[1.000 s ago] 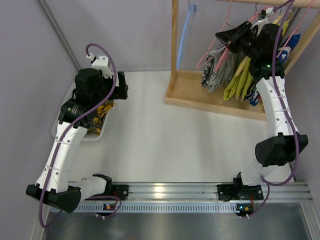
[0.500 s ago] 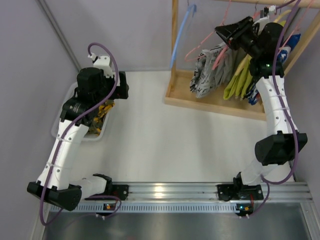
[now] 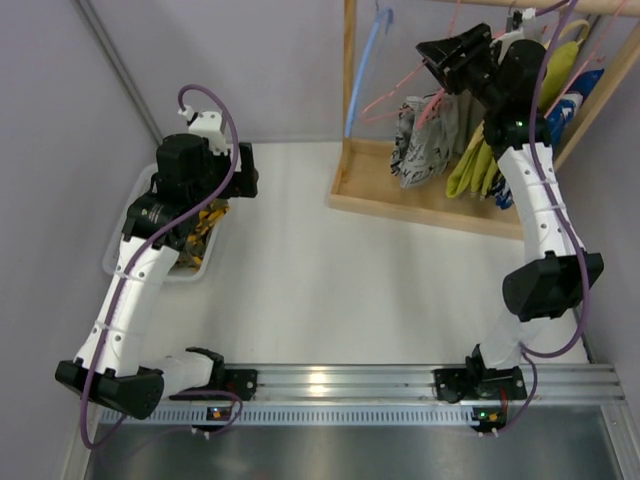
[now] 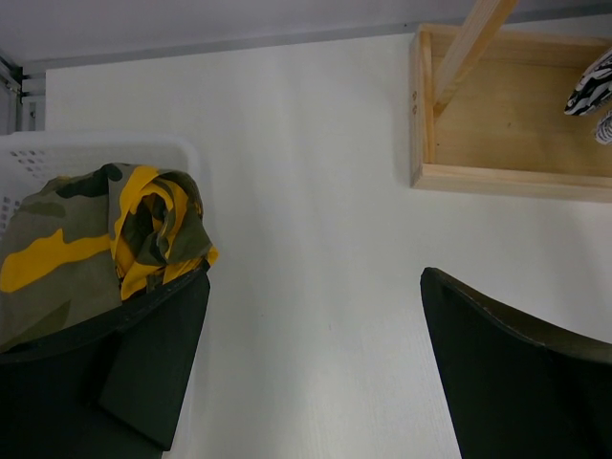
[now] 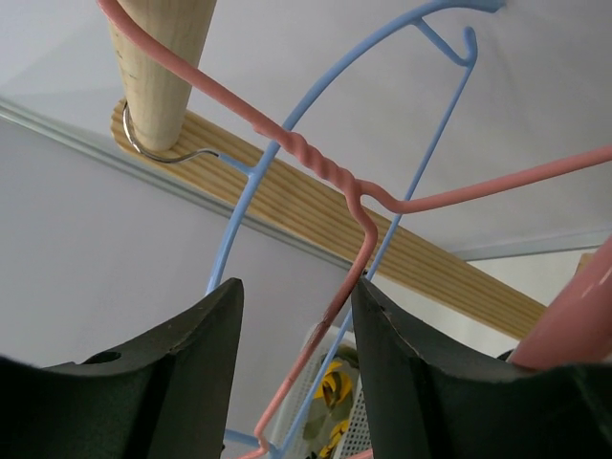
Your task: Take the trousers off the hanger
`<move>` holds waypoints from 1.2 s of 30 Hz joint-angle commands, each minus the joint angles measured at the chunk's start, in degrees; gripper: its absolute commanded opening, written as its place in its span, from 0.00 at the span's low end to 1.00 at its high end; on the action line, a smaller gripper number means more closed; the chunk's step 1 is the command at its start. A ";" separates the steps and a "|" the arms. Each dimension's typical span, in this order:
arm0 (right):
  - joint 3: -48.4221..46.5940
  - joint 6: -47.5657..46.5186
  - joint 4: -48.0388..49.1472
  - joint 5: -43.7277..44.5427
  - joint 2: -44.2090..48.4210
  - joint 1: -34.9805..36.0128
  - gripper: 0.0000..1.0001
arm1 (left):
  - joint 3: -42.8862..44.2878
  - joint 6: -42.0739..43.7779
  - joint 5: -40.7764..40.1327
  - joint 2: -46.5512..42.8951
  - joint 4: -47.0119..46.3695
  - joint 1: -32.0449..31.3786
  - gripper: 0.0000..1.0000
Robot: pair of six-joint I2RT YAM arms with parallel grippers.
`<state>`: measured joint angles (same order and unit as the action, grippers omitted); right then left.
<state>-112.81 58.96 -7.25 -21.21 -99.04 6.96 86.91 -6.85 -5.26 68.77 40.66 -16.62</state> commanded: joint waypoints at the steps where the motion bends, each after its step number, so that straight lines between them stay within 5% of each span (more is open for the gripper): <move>1: -2.85 0.89 -0.23 1.52 -1.41 1.12 0.50 | 1.68 0.70 -0.37 -0.48 -2.87 0.19 0.99; 6: -3.55 0.28 -0.05 1.96 -2.73 1.91 0.47 | 1.68 0.96 -0.63 -0.66 -2.87 0.19 0.99; 17: -3.20 -0.95 5.57 -1.46 -2.29 1.92 0.00 | 1.77 1.31 -0.37 -0.92 -2.96 0.27 0.99; 36: -9.09 4.94 20.69 -8.93 1.31 1.92 0.00 | 2.82 -0.44 1.30 0.05 -3.92 0.19 0.99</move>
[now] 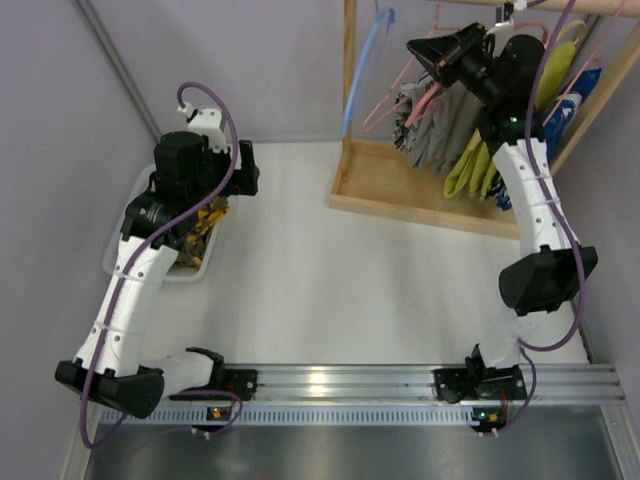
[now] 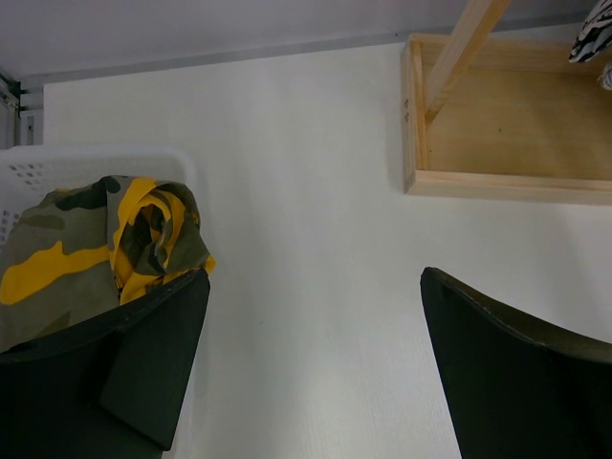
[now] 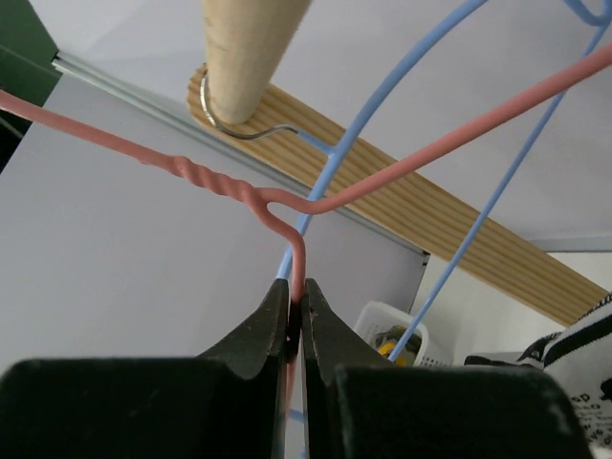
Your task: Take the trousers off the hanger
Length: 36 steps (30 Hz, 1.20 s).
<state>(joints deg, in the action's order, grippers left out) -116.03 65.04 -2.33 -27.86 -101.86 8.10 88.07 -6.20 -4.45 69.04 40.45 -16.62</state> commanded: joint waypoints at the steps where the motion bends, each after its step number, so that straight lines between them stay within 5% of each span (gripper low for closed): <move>1: -6.31 -1.14 16.38 -2.55 4.13 0.87 0.00 | 1.49 -1.36 0.75 -0.48 -4.23 0.19 0.99; 6: -5.88 -0.26 17.00 -3.61 4.83 0.95 0.00 | 0.87 -1.19 1.37 -1.18 -5.73 0.19 0.99; 10: 3.05 1.41 19.11 -5.19 8.60 1.48 0.00 | -0.44 -0.14 2.25 -3.37 -7.30 0.27 0.98; 16: 17.92 3.78 24.47 -6.51 18.00 3.41 0.00 | -15.44 4.52 12.52 -14.16 -20.92 0.27 0.99; 28: 28.13 -0.52 25.09 -13.36 28.29 9.83 0.00 | -38.56 16.47 32.39 -27.36 -33.65 -0.08 0.99; 36: 25.50 -5.53 19.65 -19.69 30.32 12.02 0.00 | -49.40 20.94 24.84 -27.91 -51.86 -6.12 0.99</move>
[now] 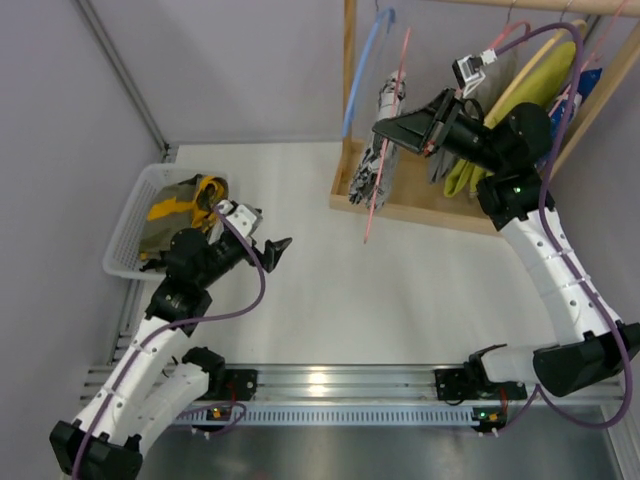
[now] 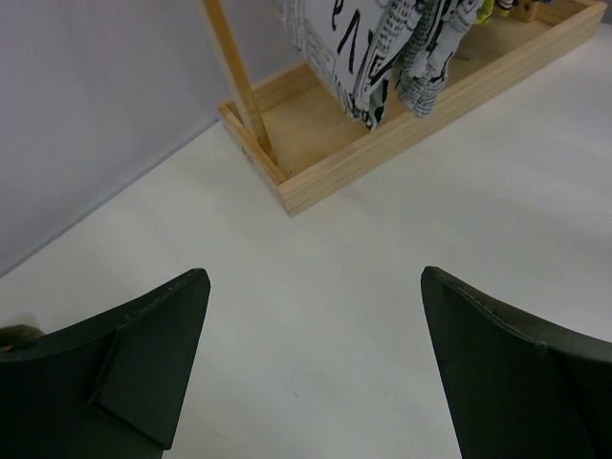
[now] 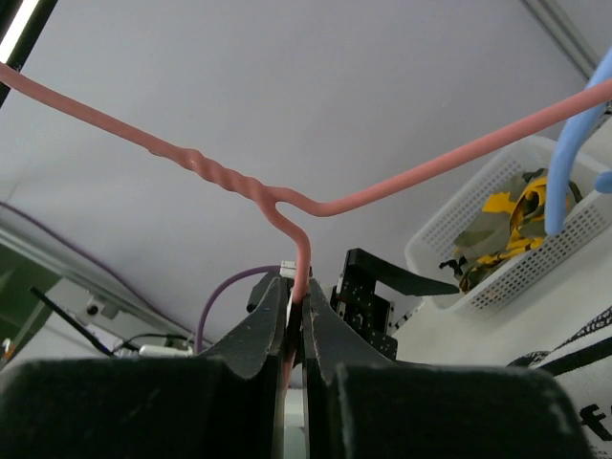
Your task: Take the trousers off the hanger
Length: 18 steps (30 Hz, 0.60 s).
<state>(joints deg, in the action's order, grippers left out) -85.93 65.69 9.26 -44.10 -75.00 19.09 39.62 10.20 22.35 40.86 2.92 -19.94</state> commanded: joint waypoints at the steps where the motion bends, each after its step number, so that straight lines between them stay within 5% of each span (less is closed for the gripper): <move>1: -4.51 -6.71 7.54 -4.24 3.72 1.30 0.00 | -1.03 5.53 -2.22 0.88 -15.30 -3.78 0.99; 7: -3.28 -7.33 4.20 -6.88 5.04 3.32 0.00 | -0.50 12.64 -2.22 6.94 -23.56 -13.70 0.99; 12: -2.84 -7.24 1.21 -7.06 6.00 3.41 0.00 | -3.05 21.96 -11.09 11.69 -35.57 -26.53 0.99; 18: -3.89 -9.61 -4.85 -7.23 7.32 3.41 0.00 | -1.65 23.56 -17.16 18.54 -43.25 -32.26 0.97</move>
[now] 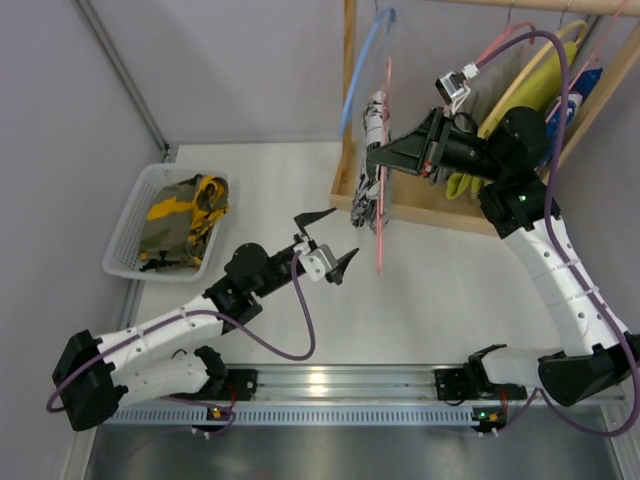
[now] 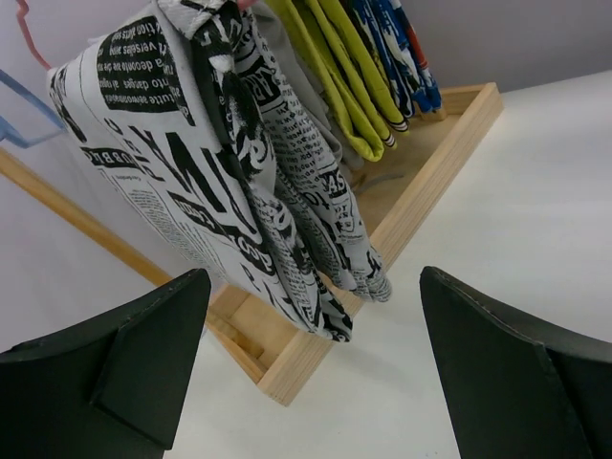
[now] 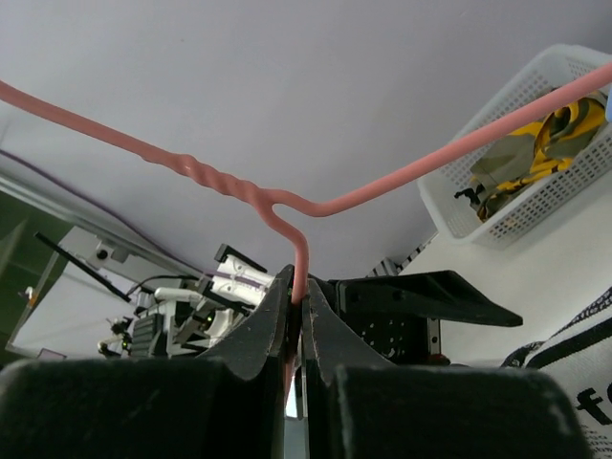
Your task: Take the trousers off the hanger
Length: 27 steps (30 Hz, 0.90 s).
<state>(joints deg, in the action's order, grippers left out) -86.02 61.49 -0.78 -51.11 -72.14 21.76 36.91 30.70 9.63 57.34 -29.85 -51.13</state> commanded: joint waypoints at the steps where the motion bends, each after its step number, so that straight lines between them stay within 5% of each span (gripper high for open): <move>1: -3.98 -5.59 4.56 -0.13 4.72 0.74 0.00 | 1.15 2.96 -4.44 2.86 -11.28 -1.16 0.97; 12: -7.40 -6.47 -3.17 0.48 6.13 0.65 0.00 | 0.71 4.37 -8.31 11.30 -18.05 -1.34 0.93; 27: -16.73 -6.04 -8.19 2.16 4.73 -0.23 0.00 | -5.00 11.31 -5.85 21.49 -31.84 -1.86 0.99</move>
<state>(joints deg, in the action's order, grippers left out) -97.34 58.54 -16.43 -49.58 -69.41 21.61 31.48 39.51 3.53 77.62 -52.27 -52.66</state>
